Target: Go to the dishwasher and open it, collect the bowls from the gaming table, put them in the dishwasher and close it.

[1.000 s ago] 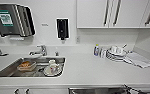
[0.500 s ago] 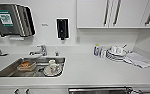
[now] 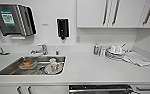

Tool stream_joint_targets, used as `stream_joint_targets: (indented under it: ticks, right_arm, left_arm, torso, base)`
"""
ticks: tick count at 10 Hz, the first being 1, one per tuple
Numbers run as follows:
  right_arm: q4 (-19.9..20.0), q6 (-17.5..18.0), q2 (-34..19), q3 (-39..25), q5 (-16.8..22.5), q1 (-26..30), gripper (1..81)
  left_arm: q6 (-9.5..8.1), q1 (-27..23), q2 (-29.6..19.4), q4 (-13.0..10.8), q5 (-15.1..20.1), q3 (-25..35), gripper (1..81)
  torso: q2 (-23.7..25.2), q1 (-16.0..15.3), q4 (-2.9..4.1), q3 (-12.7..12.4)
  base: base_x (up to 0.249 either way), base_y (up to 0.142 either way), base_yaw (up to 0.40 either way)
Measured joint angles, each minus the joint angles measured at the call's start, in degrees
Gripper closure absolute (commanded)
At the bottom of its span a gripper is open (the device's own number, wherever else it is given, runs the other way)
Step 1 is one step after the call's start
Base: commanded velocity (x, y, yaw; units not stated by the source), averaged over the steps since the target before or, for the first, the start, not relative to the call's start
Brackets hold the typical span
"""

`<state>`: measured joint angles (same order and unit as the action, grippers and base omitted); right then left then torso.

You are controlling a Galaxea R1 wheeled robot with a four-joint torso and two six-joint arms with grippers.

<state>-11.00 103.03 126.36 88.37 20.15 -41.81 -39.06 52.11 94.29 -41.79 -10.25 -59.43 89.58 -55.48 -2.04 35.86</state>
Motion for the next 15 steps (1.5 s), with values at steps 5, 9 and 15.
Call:
stream_joint_targets:
  ticks: [5, 9, 15]
  right_arm:
    - [-0.2, -0.1, 0.2, -0.1, 2.3, -3.0, 1.0]
    - [-0.2, 0.5, 0.3, 0.7, -2.7, -8.2, 1.0]
    - [-0.2, 0.5, 1.5, 2.8, -10.0, -10.6, 1.0]
  left_arm:
    - [-0.02, 0.0, 0.3, 0.0, -0.1, -0.3, 1.0]
    - [-0.05, 0.0, 0.7, 0.0, -0.1, -0.4, 1.0]
    - [-0.02, 0.0, 1.9, 0.0, 0.1, -0.7, 1.0]
  torso:
    - [0.0, 0.0, 0.00, 0.0]
    - [0.0, 0.0, 0.00, 0.0]
    - [0.0, 0.0, 0.00, 0.0]
  base:
    - [-0.091, 0.000, 0.000]
    - [-0.087, 0.000, 0.000]
    - [-0.082, 0.000, 0.000]
